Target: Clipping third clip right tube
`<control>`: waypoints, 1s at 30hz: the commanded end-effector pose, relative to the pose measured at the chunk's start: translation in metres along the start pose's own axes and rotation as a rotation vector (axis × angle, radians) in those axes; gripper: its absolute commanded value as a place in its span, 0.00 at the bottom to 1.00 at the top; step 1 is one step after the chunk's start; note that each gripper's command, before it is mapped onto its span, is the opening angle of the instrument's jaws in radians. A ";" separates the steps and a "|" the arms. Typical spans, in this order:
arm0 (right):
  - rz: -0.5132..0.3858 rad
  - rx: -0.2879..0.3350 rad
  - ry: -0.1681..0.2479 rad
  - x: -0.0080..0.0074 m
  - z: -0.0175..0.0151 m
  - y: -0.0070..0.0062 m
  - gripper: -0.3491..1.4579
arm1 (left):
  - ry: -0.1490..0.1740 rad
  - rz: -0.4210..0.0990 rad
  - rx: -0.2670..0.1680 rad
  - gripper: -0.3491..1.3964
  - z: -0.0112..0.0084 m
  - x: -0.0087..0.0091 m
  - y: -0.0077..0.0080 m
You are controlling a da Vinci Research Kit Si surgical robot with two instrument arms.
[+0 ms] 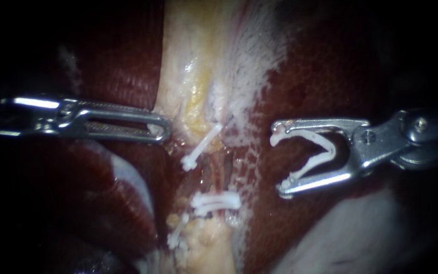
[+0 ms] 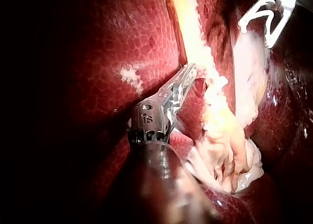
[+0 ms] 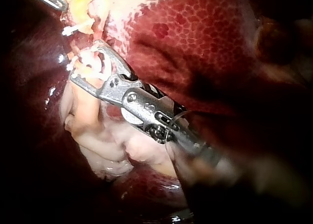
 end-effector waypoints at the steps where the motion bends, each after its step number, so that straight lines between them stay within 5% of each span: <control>1: -0.001 -0.001 -0.001 -0.0001 0.0002 0.0000 0.52 | 0.000 0.000 0.001 0.00 -0.0002 -0.0001 0.0000; 8: 0.035 0.000 -0.003 -0.0015 0.0023 -0.0003 0.52 | 0.002 -0.012 0.004 0.00 -0.0026 -0.0022 0.0003; 15: 0.108 0.017 -0.010 -0.0049 0.0069 -0.0007 0.52 | -0.013 -0.030 -0.018 0.00 -0.0065 -0.0049 0.0003; 30: 0.206 0.001 -0.018 -0.0083 0.0109 0.0026 0.52 | -0.044 -0.020 -0.013 0.00 -0.0084 -0.0078 -0.0062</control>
